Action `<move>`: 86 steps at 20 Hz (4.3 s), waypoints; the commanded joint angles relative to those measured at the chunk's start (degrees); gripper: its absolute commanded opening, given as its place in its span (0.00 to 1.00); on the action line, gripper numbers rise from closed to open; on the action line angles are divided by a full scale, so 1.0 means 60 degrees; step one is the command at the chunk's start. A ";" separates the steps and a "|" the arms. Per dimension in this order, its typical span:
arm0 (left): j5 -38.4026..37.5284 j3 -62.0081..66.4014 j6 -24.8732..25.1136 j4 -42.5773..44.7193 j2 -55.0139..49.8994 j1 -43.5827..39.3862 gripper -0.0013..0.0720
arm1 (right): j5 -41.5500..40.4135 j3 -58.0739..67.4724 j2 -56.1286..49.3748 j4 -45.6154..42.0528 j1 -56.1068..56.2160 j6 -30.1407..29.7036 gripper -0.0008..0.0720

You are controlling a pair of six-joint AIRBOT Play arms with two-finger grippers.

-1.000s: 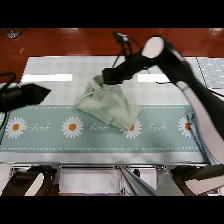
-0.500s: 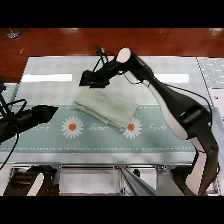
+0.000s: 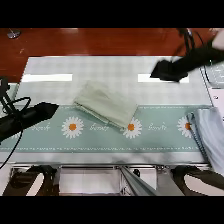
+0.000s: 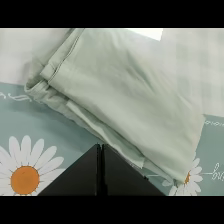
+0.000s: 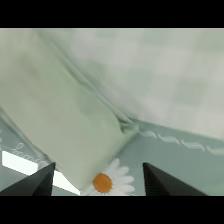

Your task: Fold the shirts.

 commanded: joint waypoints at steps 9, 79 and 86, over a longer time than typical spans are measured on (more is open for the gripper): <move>0.0124 -0.0437 0.0022 -0.0331 -0.0423 -0.0539 0.06 | -0.4674 -0.7868 0.0433 0.5898 0.0368 -0.1672 0.85; -0.2361 0.5166 -0.0412 0.4441 -0.6335 -0.1778 0.06 | -0.2167 -0.2131 -0.0703 -0.4222 0.1166 0.1031 0.04; -0.2361 0.5166 -0.0412 0.4441 -0.6346 -0.1778 0.06 | -0.2167 -0.2131 -0.0703 -0.4222 0.1166 0.1031 0.04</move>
